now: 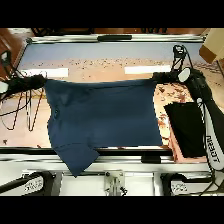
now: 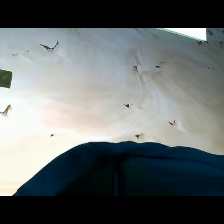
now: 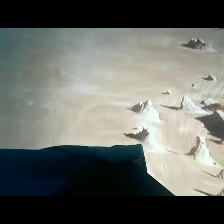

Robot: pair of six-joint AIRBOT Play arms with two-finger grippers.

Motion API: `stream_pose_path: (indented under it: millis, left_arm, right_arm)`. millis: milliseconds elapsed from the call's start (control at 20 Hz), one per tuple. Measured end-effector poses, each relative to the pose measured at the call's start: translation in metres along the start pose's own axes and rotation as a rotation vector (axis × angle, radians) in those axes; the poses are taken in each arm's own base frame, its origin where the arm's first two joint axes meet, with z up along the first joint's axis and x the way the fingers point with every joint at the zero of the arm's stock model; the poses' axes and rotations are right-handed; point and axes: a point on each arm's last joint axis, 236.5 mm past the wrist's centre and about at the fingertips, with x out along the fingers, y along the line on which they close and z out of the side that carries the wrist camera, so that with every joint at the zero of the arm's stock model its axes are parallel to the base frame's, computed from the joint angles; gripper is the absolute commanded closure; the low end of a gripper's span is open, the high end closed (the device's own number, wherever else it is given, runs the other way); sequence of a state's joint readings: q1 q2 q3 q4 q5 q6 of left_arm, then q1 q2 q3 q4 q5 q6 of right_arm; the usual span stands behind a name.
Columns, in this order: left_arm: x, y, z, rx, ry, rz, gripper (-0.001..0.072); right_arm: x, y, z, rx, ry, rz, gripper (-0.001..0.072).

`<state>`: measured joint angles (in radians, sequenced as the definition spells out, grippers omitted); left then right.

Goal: Fold the shirts.

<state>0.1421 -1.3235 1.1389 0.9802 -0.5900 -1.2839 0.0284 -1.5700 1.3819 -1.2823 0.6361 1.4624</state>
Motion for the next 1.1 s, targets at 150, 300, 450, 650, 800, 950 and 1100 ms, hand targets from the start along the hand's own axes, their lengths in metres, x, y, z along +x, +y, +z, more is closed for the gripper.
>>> stream_pose_path:
  millis: [150, 300, 450, 650, 800, 950, 1100]
  left_arm:
    - [0.038, 0.005, -0.013, -0.045, 0.024, 0.005, 0.0678]
    - [0.061, 0.009, -0.029, -0.065, 0.064, 0.010, 0.0677]
    - [0.063, 0.009, -0.045, -0.041, 0.130, -0.005, 0.0677]
    - [0.035, 0.005, -0.081, 0.032, 0.322, -0.065, 0.0678]
    - [0.008, 0.018, -0.137, 0.072, 0.554, -0.073, 0.0678]
    - [-0.010, 0.031, -0.174, 0.058, 0.692, -0.066, 0.0678]
    - [-0.018, 0.035, -0.191, 0.032, 0.753, -0.056, 0.0678]
  right_arm:
    - [0.021, -0.007, -0.002, 0.016, -0.017, -0.010, 0.0648]
    - [0.038, -0.010, -0.022, 0.033, 0.039, -0.009, 0.0647]
    - [0.036, -0.011, -0.033, 0.036, 0.087, -0.006, 0.0647]
    - [0.010, -0.020, -0.047, -0.009, 0.186, -0.030, 0.0647]
    - [-0.005, -0.033, -0.092, -0.035, 0.375, -0.063, 0.0648]
    - [-0.016, -0.044, -0.133, -0.034, 0.534, -0.092, 0.0648]
    - [-0.021, -0.042, -0.157, -0.007, 0.617, -0.081, 0.0647]
